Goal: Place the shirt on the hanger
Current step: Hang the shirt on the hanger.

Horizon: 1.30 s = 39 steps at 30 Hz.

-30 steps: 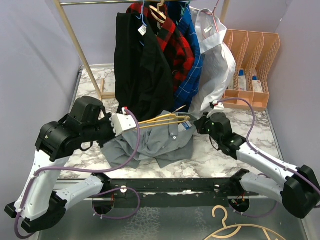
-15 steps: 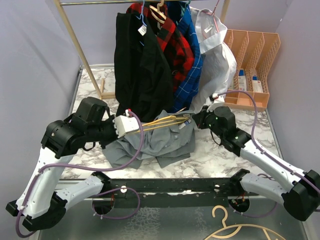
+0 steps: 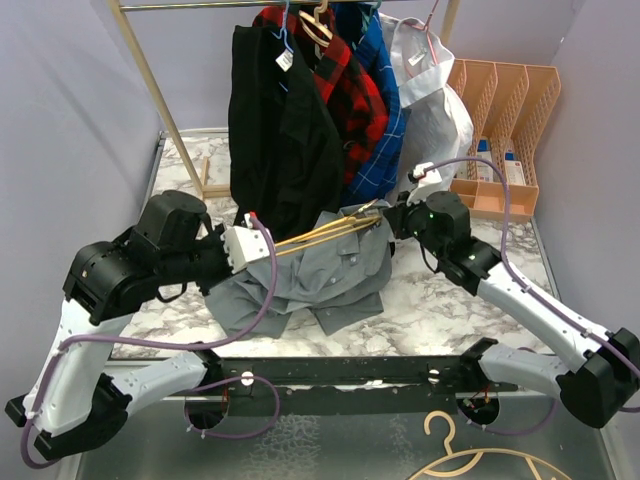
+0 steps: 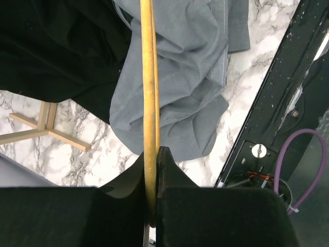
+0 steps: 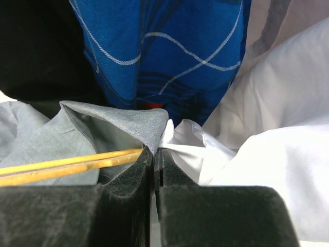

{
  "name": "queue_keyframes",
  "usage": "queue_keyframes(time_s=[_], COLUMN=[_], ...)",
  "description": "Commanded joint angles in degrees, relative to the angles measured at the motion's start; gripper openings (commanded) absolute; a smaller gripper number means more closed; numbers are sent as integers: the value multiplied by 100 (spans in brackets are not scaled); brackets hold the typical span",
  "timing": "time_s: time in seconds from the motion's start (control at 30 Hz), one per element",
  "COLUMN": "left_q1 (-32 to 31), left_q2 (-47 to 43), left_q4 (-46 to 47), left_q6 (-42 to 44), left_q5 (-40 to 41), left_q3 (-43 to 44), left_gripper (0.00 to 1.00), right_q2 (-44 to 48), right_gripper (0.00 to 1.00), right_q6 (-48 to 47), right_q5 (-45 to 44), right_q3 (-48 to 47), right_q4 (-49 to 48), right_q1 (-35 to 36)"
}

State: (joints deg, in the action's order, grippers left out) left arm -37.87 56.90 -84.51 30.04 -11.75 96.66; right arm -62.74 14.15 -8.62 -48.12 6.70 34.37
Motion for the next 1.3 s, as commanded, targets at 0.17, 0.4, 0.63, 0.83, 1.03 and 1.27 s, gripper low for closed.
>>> queue_keyframes(time_s=[0.17,0.4,0.63,0.83,1.03,1.27], left_q1=[-130,-195,-168,-168,-168,-209], left_q2=[-475,-252,-348,-874,-925,-556], left_q4=[221,241,326,1570,2325,1634], left_q6=[-127,-333,-396,-589,-774,-210], left_q5=[-78,-576,-1485,-949,-1389,-1758], left_q3=[-411,358,-69,-744,-1135,-58], left_gripper=[0,0,0,0,0,0], right_q2=[355,-224,-386,-346,25,358], right_gripper=[1,1,1,1,1,1], right_q6=[-631,-1175,-1183,-816,-444,-134], right_q5=[-236,649,2101,2061,1676,334], right_q3=[-586,-2082,-2614,-3063,-3282,-3897], right_q4=[445,1160,1495,2409,2980,4204], right_q1=[-37,-36,-36,-36,-35,-36])
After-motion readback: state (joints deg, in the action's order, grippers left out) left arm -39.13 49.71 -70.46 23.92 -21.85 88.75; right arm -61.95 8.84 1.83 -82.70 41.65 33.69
